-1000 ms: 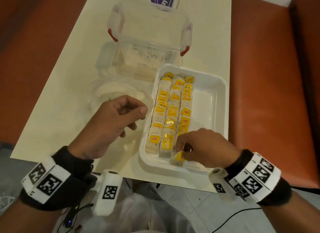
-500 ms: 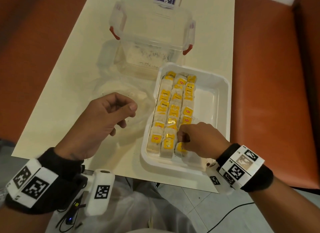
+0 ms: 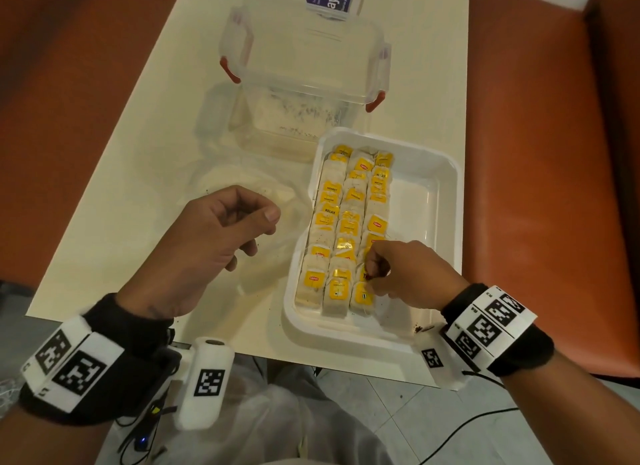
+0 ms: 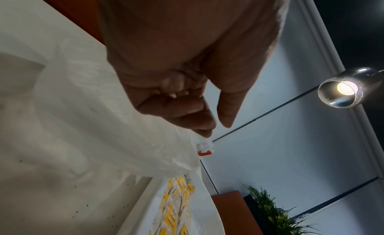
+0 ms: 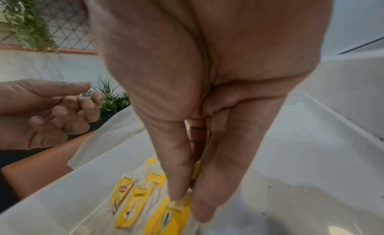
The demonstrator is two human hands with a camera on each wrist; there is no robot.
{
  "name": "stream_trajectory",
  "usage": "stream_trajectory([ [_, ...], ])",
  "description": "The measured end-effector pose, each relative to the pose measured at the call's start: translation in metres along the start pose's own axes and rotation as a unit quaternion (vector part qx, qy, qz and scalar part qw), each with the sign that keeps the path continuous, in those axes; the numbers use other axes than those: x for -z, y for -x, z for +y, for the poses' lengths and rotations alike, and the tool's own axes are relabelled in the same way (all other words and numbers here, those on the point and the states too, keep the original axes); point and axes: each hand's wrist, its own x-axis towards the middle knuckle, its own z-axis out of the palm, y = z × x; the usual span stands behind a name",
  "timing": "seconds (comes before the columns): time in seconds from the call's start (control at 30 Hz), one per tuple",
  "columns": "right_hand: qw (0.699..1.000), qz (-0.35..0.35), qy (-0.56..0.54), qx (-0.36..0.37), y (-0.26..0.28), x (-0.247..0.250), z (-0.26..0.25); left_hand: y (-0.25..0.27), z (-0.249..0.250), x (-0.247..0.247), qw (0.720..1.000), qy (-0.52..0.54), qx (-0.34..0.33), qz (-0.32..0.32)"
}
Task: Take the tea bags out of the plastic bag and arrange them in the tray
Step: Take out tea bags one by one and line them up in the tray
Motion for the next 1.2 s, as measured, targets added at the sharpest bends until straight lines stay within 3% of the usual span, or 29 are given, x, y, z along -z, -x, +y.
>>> stream_trajectory([
  [0.23,1.000,0.025,0.010,-0.007,0.016,0.010,0.006,0.000,0.001,0.001,1.000,0.006,-0.002,0.000],
  [0.4,0.992,-0.095,0.080,0.021,0.038,0.001,0.004,0.001,0.000,0.001,1.000,0.007,0.001,0.002],
  [0.47,0.987,-0.112,0.107,0.032,0.038,-0.005,0.003,0.001,0.000,0.000,1.000,0.006,0.003,0.003],
  [1.03,0.994,-0.060,0.096,0.012,0.021,-0.009,0.013,0.000,-0.003,0.002,1.000,-0.002,-0.002,0.002],
  [1.2,0.998,-0.005,0.011,0.058,0.024,0.004,0.001,0.001,0.001,0.015,0.999,-0.028,-0.027,0.020],
])
